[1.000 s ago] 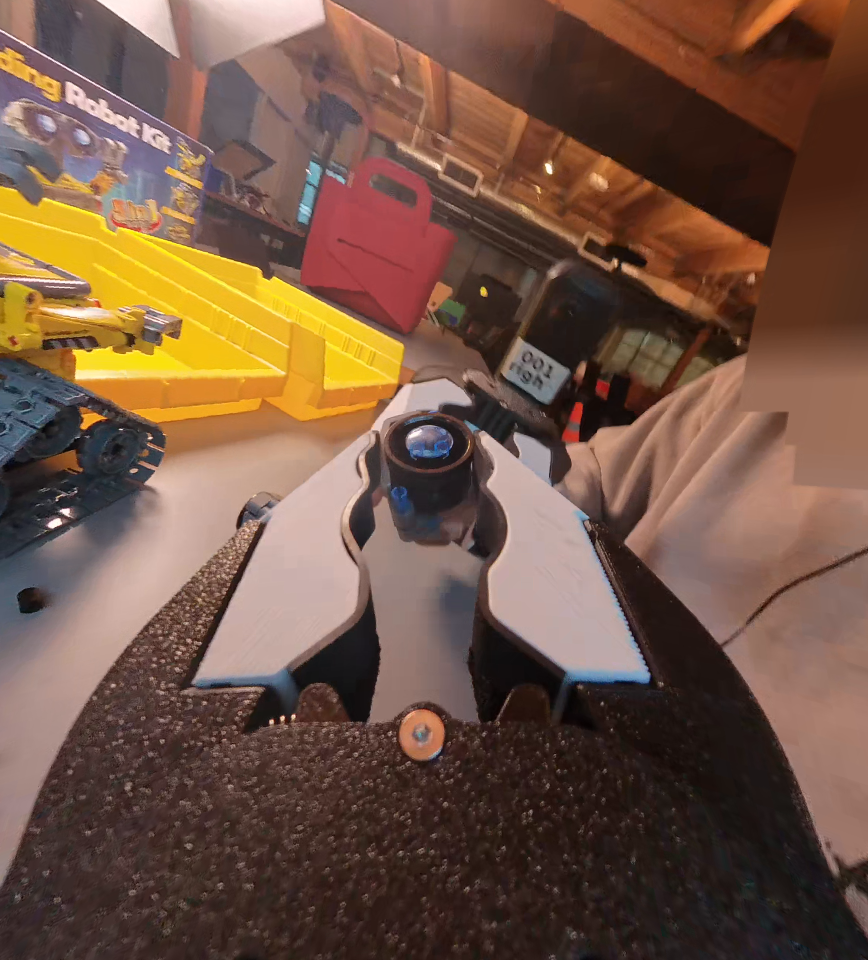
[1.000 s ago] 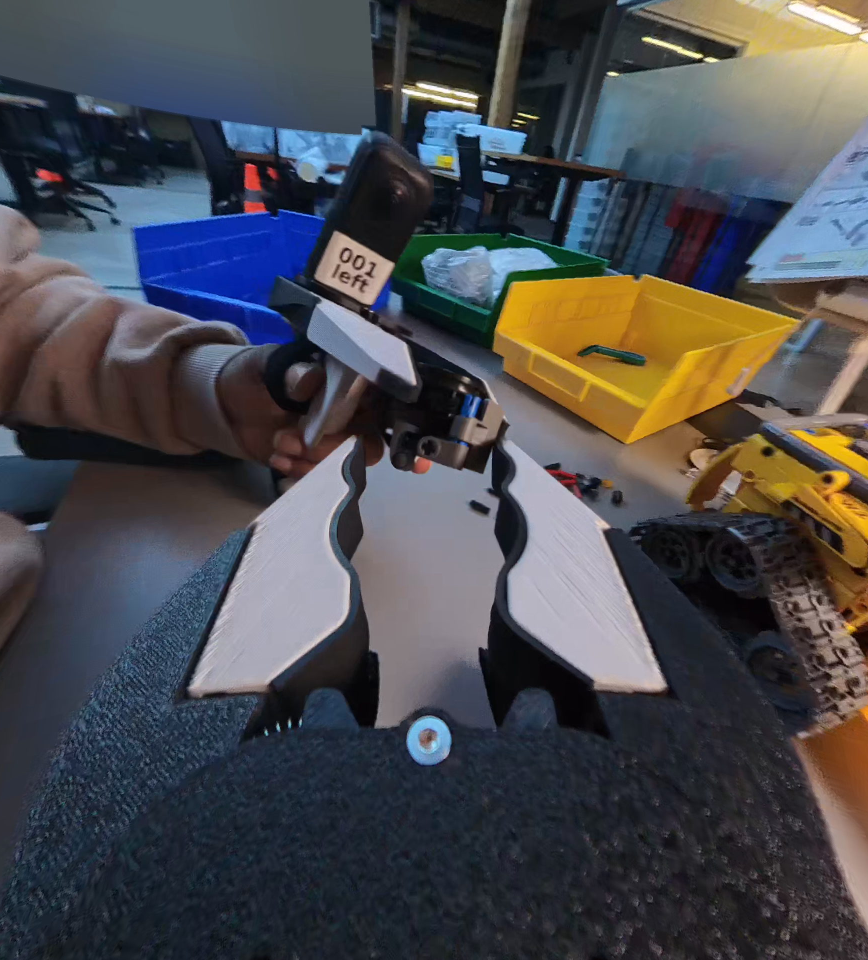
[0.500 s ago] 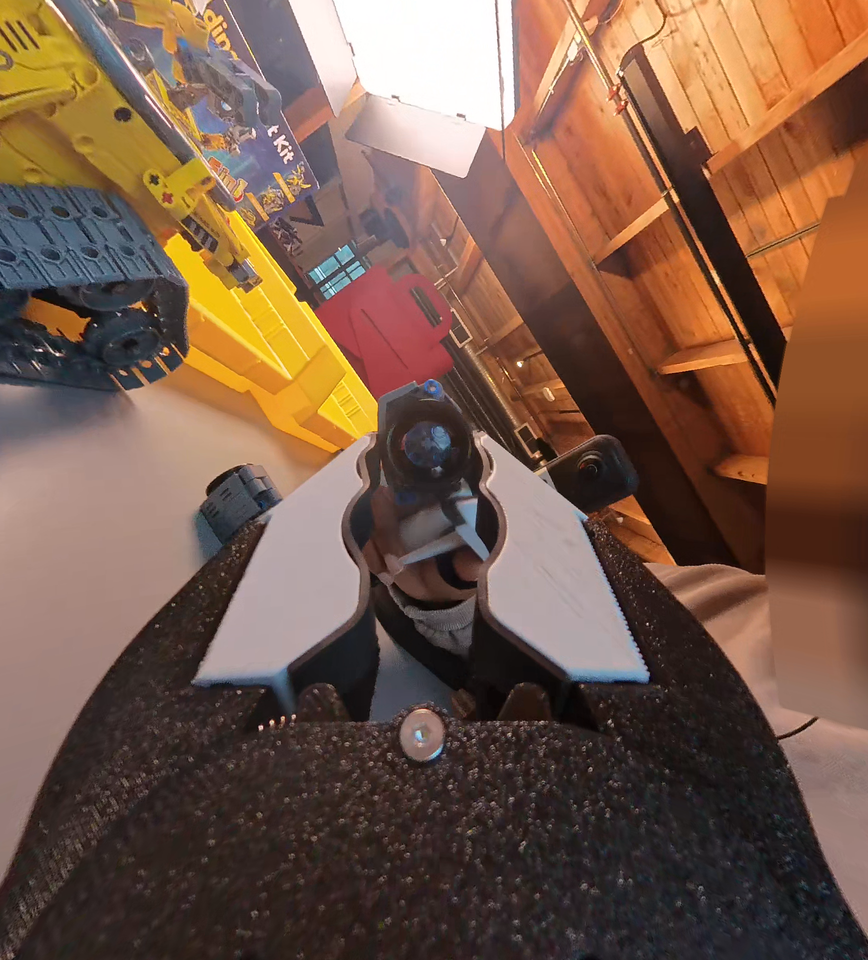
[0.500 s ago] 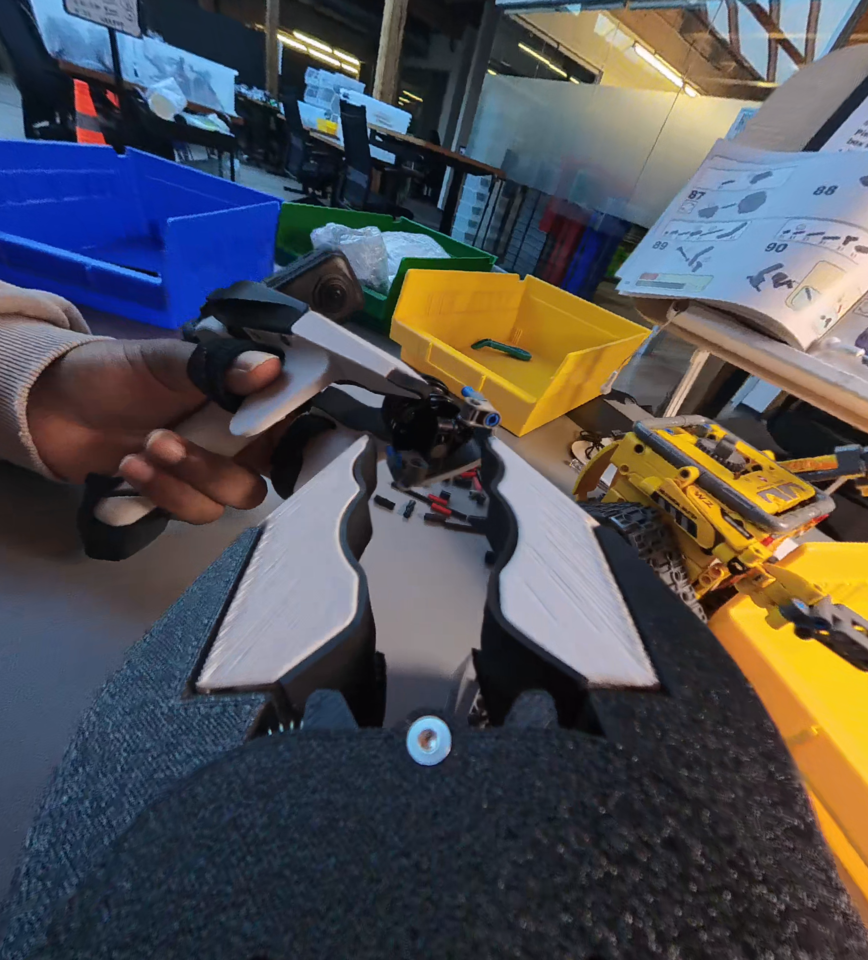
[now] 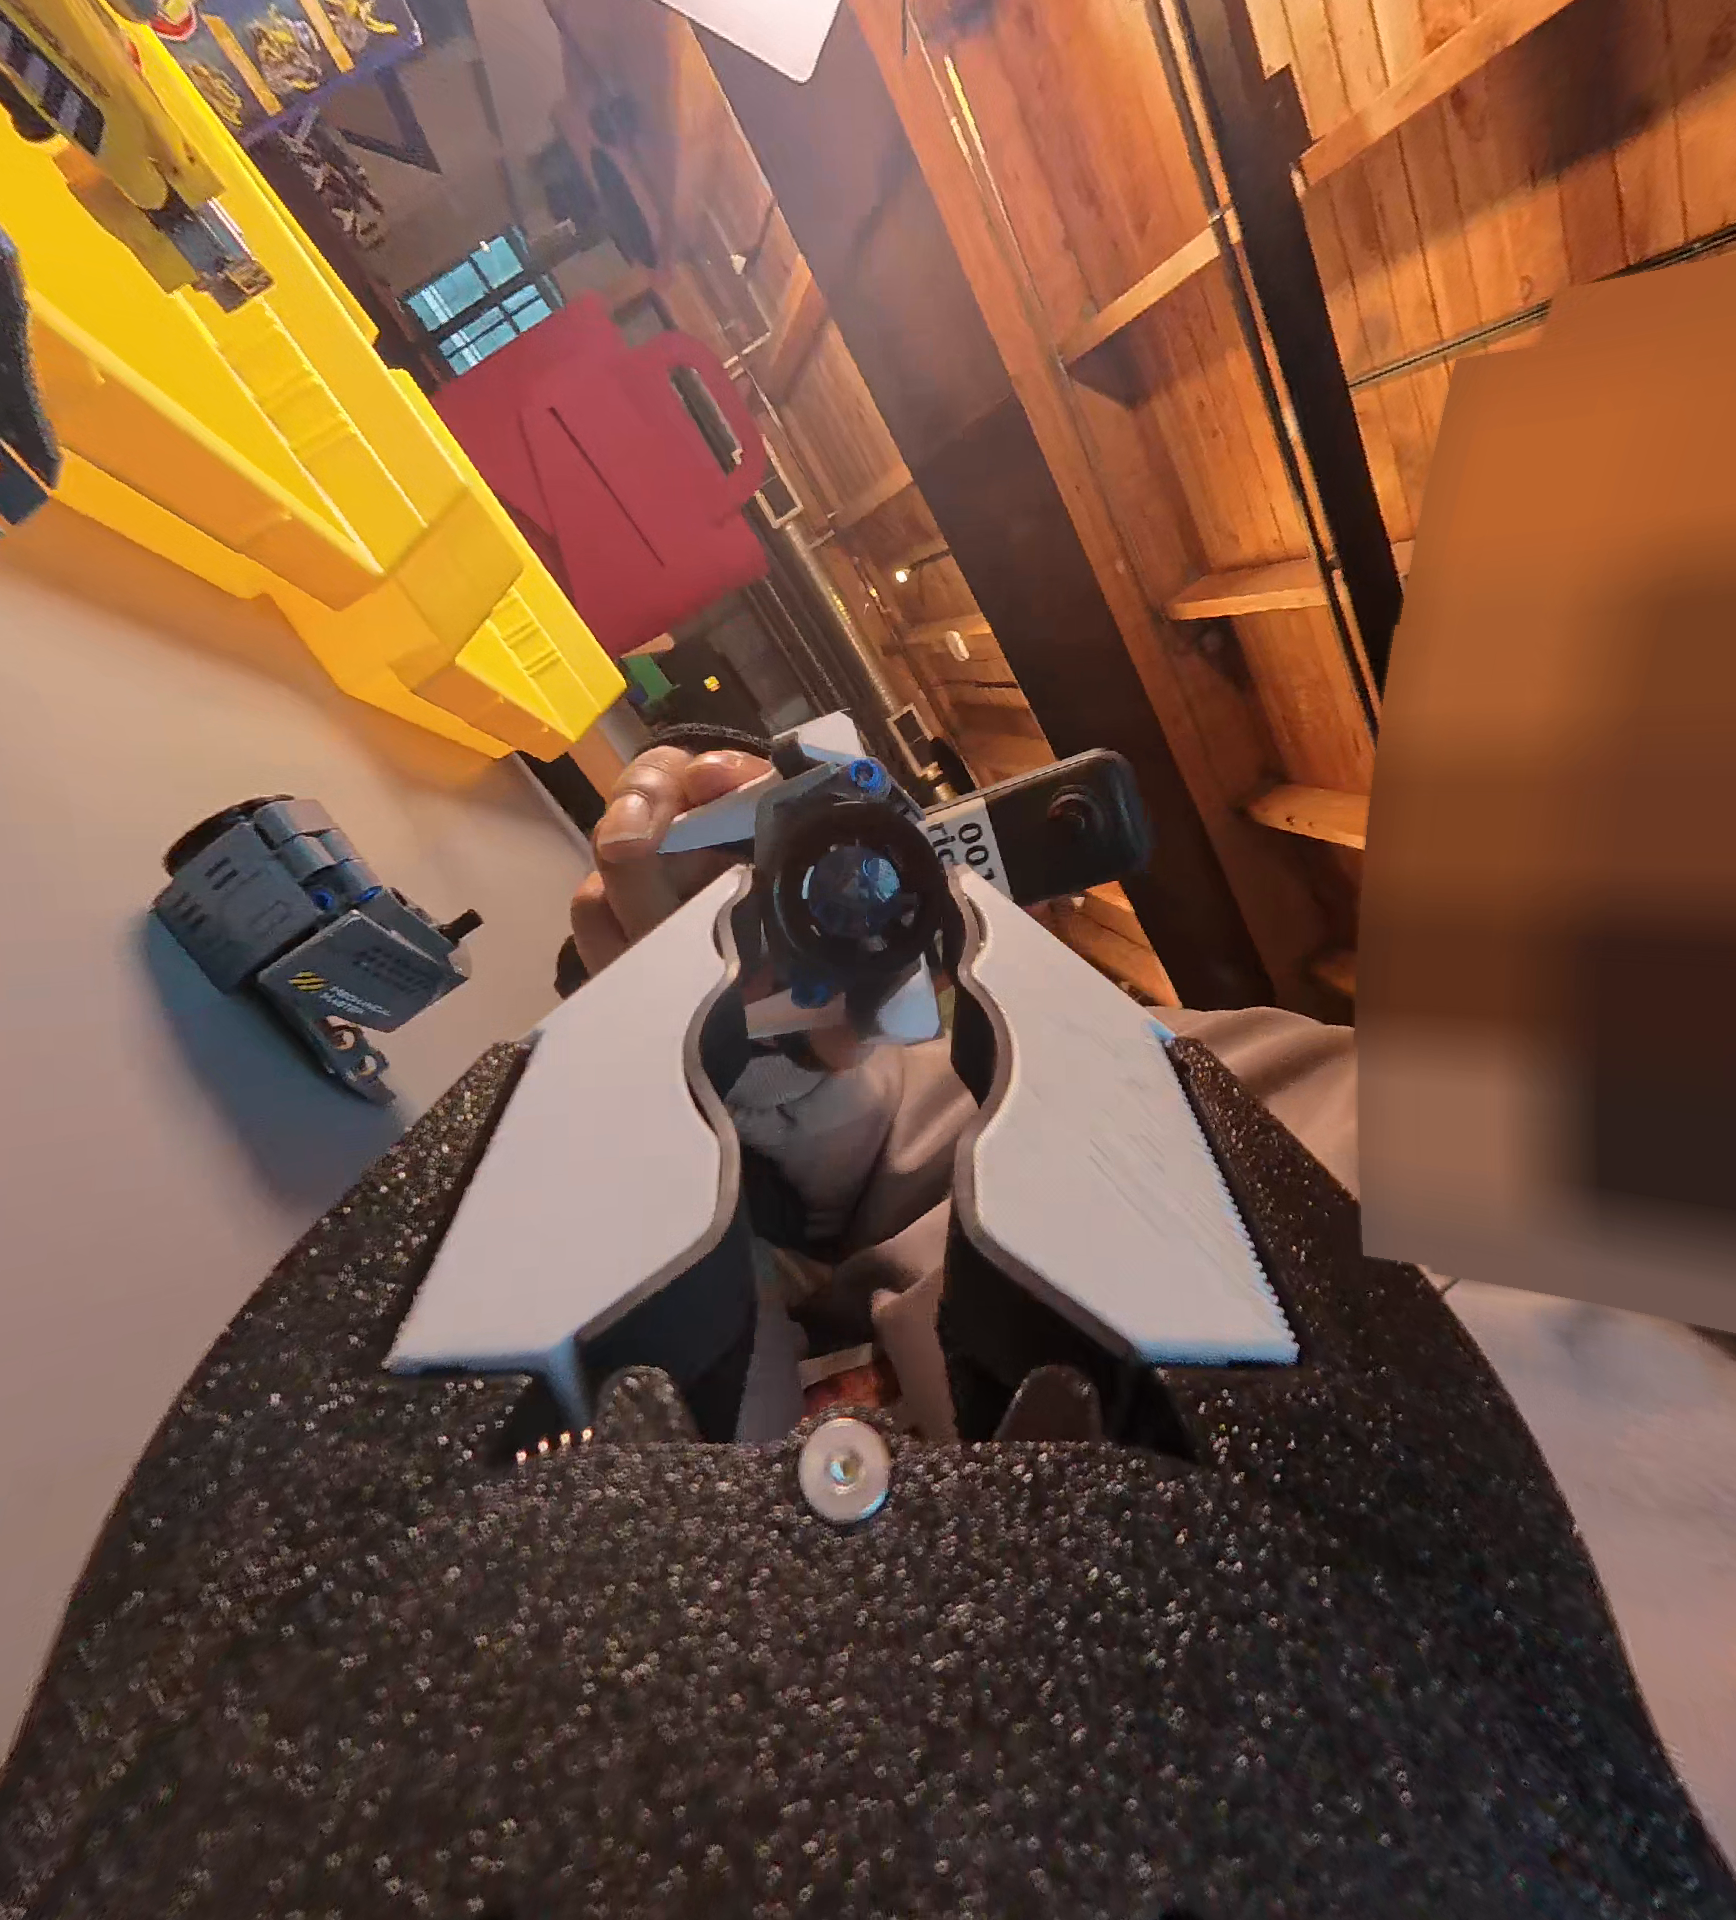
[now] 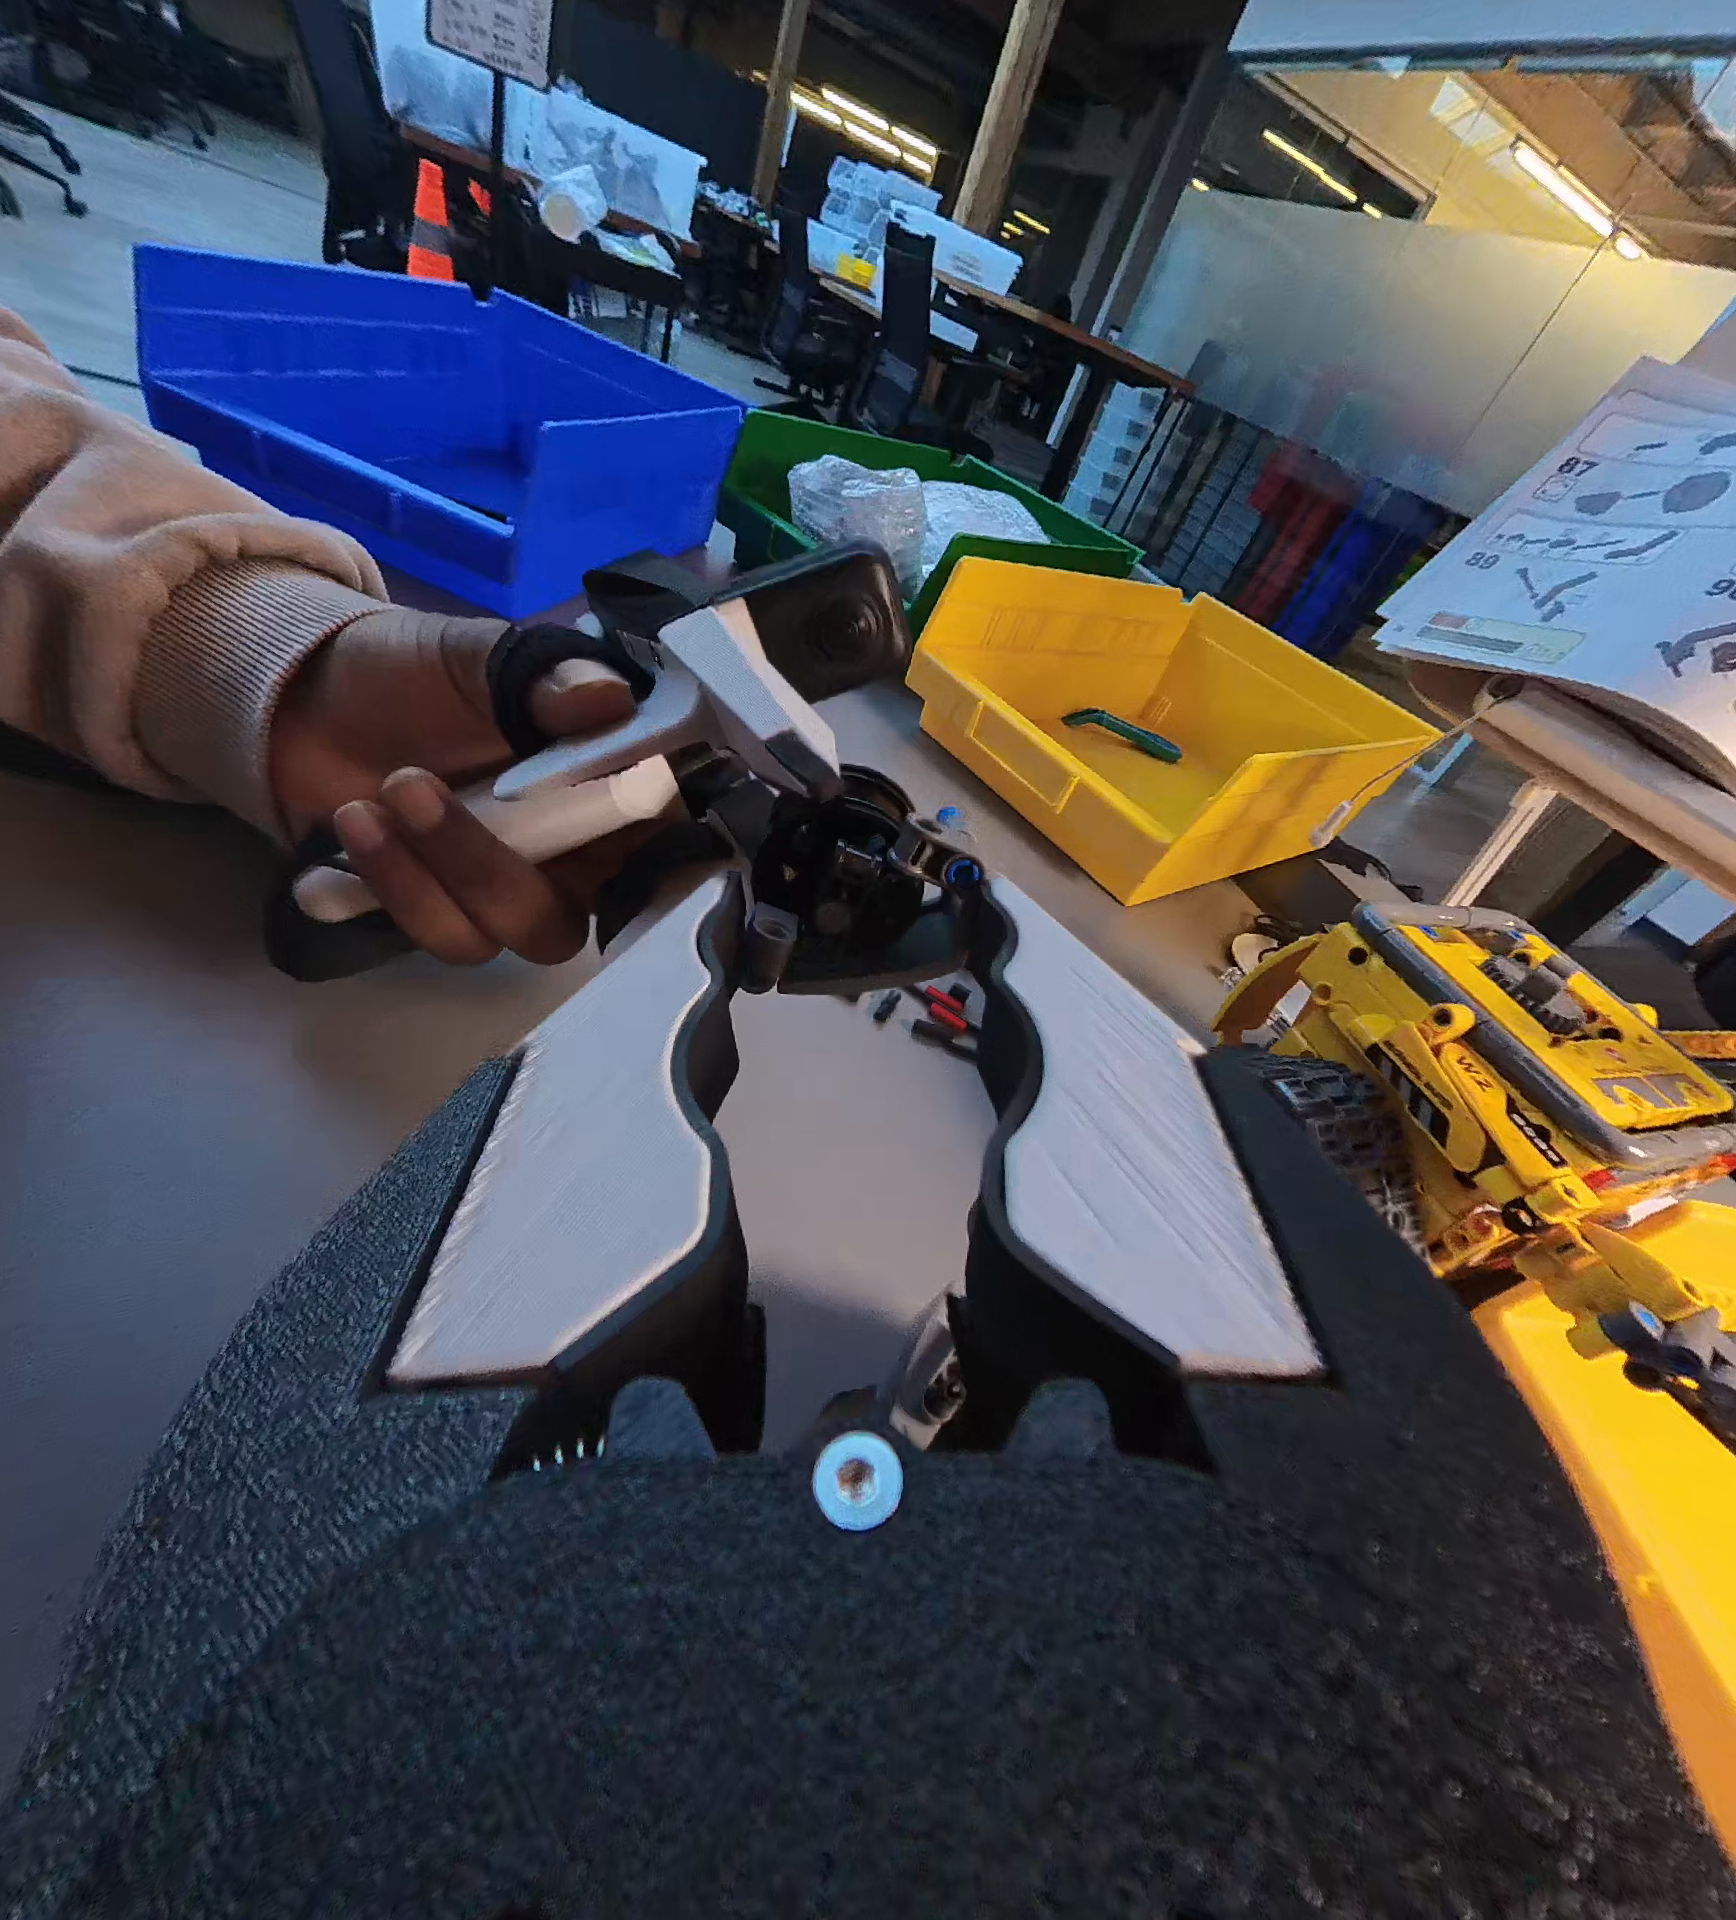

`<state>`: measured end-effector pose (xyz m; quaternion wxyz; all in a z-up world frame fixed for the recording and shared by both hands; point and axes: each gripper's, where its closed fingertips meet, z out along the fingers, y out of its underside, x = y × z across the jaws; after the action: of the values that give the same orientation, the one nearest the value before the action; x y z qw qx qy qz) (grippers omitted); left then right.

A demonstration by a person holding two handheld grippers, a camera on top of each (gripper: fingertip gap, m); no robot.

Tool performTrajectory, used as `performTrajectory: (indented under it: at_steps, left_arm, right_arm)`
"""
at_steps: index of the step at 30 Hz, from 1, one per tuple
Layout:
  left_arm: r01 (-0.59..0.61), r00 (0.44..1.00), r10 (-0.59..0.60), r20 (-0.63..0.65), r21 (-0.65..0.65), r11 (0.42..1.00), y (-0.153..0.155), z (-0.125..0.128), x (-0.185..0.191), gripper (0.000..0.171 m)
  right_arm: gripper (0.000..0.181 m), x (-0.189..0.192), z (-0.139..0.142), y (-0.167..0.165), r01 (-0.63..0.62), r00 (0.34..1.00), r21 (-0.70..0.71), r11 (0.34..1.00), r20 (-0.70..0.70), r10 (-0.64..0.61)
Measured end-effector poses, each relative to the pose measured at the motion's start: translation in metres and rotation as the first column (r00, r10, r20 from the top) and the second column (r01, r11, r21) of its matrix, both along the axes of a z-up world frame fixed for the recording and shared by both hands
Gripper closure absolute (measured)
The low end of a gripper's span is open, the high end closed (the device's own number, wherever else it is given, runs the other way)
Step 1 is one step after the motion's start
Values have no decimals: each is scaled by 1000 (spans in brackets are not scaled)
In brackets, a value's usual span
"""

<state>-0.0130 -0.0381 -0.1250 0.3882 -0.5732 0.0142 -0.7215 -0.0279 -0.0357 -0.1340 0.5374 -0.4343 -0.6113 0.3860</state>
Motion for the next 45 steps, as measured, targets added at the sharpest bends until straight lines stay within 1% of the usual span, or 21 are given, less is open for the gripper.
performTrajectory:
  at_steps: [2,4,8,10,12,15,16,17,19,21,22,24,25,27,31,32,33,37,39,42,45]
  left_arm:
    - [-26,996,30,-85,42,999,1,-2,-2,138]
    - [-70,971,99,-216,136,988,1,-4,-7,138]
    - [-91,856,226,-465,296,951,1,-11,-13,138]
    - [-79,808,256,-530,333,940,1,-15,-11,149]
    - [-79,799,258,-543,330,941,1,-16,-12,150]
    - [-75,815,225,-534,289,954,1,-18,-14,153]
    - [-76,797,234,-556,292,953,2,-21,-16,166]
    - [-65,783,242,-573,312,948,2,-22,-18,168]
    - [-53,789,236,-567,320,946,1,-18,-19,169]
    - [-54,767,252,-591,332,942,2,-20,-20,170]
    - [-70,765,258,-590,323,944,4,-21,-22,171]
    - [-194,729,354,-586,319,928,20,-22,-55,171]
    - [-233,740,374,-559,309,922,22,-17,-74,171]
    - [-190,782,319,-535,282,940,16,-18,-80,171]
    - [-97,828,225,-513,265,959,10,-23,-42,171]
    - [-92,828,223,-514,269,959,10,-23,-33,155]
    - [-75,817,211,-536,265,961,10,-26,-25,148]
    - [-86,751,248,-612,282,955,19,-36,-9,138]
    - [-101,722,266,-639,282,954,24,-41,-9,145]
    - [-77,704,259,-661,292,953,23,-43,-11,146]
    - [-78,654,288,-700,316,946,26,-46,-13,151]
  right_arm:
    - [138,2,-1,1,-6,1000,-19,1000,0,6]
    - [138,4,-3,5,-14,1000,-64,998,17,15]
    - [138,3,-11,11,27,998,-10,1000,60,-26]
    - [138,0,-15,7,36,997,16,999,68,-37]
    - [139,0,-15,7,44,997,40,998,66,-46]
    - [139,-1,-15,8,65,995,68,996,67,-70]
    - [139,-1,-13,12,94,993,96,991,56,-99]
    - [139,-1,-11,11,96,993,108,989,53,-102]
    - [139,-2,-9,11,97,993,95,991,55,-102]
    - [140,-2,-11,13,112,991,123,986,63,-121]
    - [140,-1,-11,15,120,990,128,984,59,-128]
    - [140,8,0,24,157,987,104,982,19,-160]
    - [140,13,6,29,171,985,93,981,8,-172]
    - [140,17,9,33,183,983,93,979,-2,-183]
    - [140,8,-10,29,167,983,110,980,64,-175]
    - [140,6,-16,30,178,978,131,975,89,-190]
    - [140,4,-20,29,180,975,146,973,103,-196]
    - [140,-4,-28,25,191,967,174,966,137,-216]
    - [140,-6,-29,25,208,961,200,958,142,-238]
    - [140,-6,-29,24,208,962,212,955,133,-239]
    - [141,-7,-27,25,235,951,306,923,124,-283]
